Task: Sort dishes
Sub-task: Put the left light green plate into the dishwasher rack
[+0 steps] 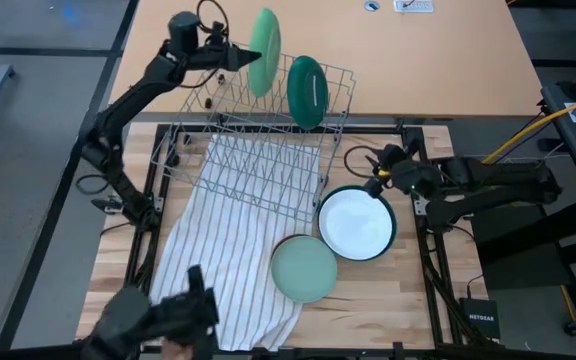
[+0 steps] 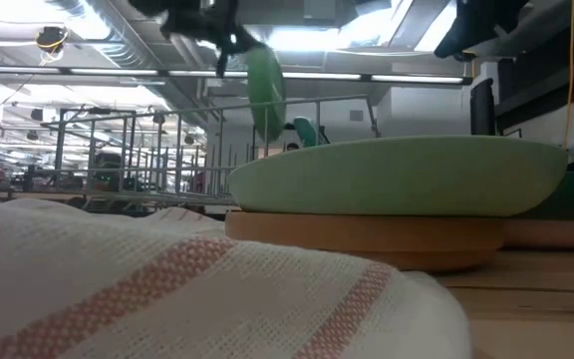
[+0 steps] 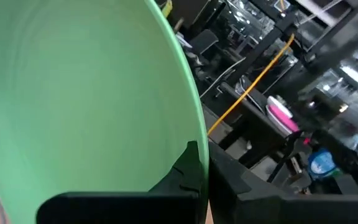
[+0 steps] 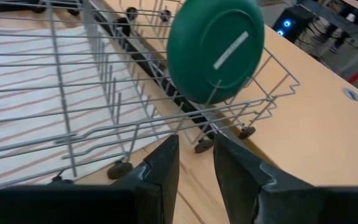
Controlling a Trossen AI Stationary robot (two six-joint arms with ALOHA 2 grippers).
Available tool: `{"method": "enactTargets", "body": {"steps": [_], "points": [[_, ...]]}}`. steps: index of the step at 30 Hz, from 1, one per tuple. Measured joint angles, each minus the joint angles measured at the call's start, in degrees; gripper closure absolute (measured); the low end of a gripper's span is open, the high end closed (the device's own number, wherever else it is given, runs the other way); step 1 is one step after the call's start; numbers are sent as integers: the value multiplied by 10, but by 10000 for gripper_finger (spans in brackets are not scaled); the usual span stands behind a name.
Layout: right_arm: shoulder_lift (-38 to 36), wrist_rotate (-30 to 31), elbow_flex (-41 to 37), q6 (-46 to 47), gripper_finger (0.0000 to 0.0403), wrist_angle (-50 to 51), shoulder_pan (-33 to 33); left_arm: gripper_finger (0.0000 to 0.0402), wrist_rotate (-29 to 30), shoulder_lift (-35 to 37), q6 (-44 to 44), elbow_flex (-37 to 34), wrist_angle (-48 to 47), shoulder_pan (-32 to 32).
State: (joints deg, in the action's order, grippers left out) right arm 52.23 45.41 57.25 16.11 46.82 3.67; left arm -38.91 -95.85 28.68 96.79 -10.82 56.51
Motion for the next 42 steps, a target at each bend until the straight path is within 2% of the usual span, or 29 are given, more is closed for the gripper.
{"method": "enactTargets", "body": {"steps": [4, 9, 14, 34, 42], "points": [[0, 0, 0, 1, 300, -2, -12, 401, -44, -48, 45, -1, 58, 14], [0, 0, 0, 2, 300, -3, -12, 401, -61, -87, 124, 0, 148, 17], [0, -1, 0, 26, 300, -4, -11, 401, -80, -109, 173, 0, 175, 14], [2, -30, 0, 51, 300, -4, -11, 401, -80, -125, 174, 0, 173, -29], [2, -30, 0, 51, 300, -4, -11, 401, -54, -125, 169, 0, 173, -34]]}}
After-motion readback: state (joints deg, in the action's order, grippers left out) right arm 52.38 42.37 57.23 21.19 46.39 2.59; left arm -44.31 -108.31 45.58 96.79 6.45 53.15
